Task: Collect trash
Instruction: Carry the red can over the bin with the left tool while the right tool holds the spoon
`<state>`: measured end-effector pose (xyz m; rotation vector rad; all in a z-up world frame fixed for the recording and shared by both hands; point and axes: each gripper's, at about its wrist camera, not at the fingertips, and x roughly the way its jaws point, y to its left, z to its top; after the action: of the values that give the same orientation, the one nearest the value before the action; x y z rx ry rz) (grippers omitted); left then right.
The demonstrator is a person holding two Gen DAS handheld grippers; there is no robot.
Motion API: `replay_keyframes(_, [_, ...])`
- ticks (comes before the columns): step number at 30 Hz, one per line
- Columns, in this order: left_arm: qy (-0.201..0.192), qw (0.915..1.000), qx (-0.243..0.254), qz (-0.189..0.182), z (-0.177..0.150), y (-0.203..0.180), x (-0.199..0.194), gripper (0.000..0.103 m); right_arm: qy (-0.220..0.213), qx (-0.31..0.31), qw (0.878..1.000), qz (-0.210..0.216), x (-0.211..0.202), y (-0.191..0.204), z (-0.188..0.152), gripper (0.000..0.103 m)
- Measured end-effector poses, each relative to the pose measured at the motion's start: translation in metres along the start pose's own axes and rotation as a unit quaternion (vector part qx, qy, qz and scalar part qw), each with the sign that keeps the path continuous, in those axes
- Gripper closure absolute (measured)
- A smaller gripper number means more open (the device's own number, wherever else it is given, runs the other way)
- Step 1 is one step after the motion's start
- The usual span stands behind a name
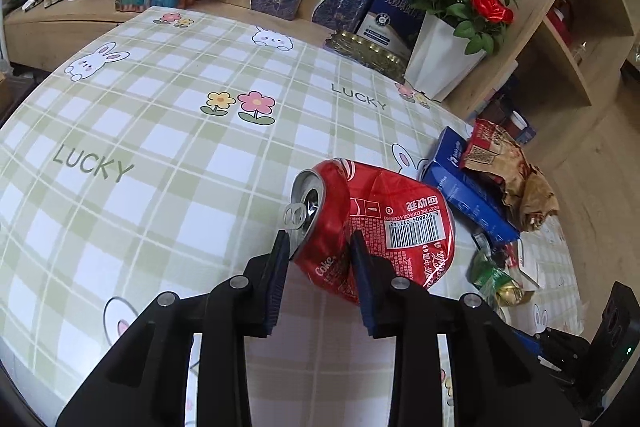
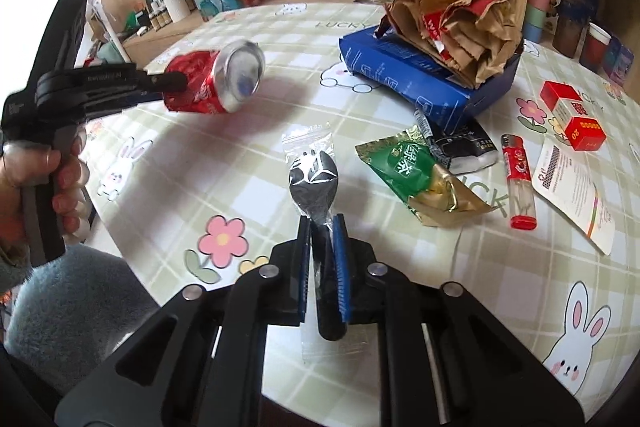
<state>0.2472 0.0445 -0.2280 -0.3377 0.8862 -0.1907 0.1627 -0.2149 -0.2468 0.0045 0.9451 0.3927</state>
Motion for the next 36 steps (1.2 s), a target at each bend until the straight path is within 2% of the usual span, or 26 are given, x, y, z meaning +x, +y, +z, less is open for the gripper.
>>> replay_keyframes(15, [0.014,0.9979,0.049,-0.040,-0.023,-0.020,-0.027,0.073,-0.012,0.040,0.999,-0.004,-0.027,-0.002,-0.021,0.088])
replay_keyframes(36, [0.024,0.9936,0.074,-0.082,-0.037,-0.046,-0.058,0.073,-0.036,0.065,0.997,-0.018,-0.067,-0.009,-0.037,0.088])
